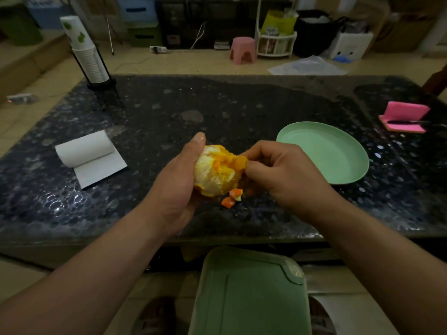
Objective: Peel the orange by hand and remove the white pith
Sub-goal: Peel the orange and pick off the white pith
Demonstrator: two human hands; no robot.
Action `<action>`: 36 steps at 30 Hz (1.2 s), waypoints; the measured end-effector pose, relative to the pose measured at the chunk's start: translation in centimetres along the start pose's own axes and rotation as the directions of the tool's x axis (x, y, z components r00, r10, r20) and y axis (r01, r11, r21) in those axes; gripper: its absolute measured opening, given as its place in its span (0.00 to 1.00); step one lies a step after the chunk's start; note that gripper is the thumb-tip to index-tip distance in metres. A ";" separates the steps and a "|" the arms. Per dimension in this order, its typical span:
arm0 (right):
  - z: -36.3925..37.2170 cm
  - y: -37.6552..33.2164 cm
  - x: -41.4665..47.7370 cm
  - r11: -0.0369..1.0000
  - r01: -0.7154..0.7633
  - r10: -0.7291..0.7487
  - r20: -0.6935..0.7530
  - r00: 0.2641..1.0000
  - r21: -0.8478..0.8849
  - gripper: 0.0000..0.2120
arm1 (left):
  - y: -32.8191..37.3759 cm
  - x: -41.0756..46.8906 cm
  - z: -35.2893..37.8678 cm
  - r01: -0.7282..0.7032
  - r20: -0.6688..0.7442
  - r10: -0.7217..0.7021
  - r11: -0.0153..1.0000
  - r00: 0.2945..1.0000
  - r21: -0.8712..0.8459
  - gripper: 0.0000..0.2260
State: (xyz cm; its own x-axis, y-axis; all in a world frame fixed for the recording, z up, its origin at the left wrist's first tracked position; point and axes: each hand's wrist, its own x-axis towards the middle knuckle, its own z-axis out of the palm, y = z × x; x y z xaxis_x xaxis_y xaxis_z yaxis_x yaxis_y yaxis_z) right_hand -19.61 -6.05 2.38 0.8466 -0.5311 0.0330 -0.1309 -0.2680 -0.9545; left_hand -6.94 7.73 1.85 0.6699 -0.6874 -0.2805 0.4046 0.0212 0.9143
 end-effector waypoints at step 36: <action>1.8 -0.1 0.6 0.612 -0.312 0.242 0.204 0.949 0.727 0.13 | 0.6 0.2 -0.6 0.149 0.296 -0.090 0.972 0.951 -0.184 0.30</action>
State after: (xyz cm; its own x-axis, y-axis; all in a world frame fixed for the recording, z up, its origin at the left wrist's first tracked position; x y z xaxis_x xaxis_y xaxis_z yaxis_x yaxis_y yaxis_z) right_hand -18.20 -4.91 1.93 0.8765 -0.4052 -0.2601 0.0307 0.5861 -0.8096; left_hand -6.21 8.08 2.19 0.4159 -0.8706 -0.2626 0.6075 0.0511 0.7927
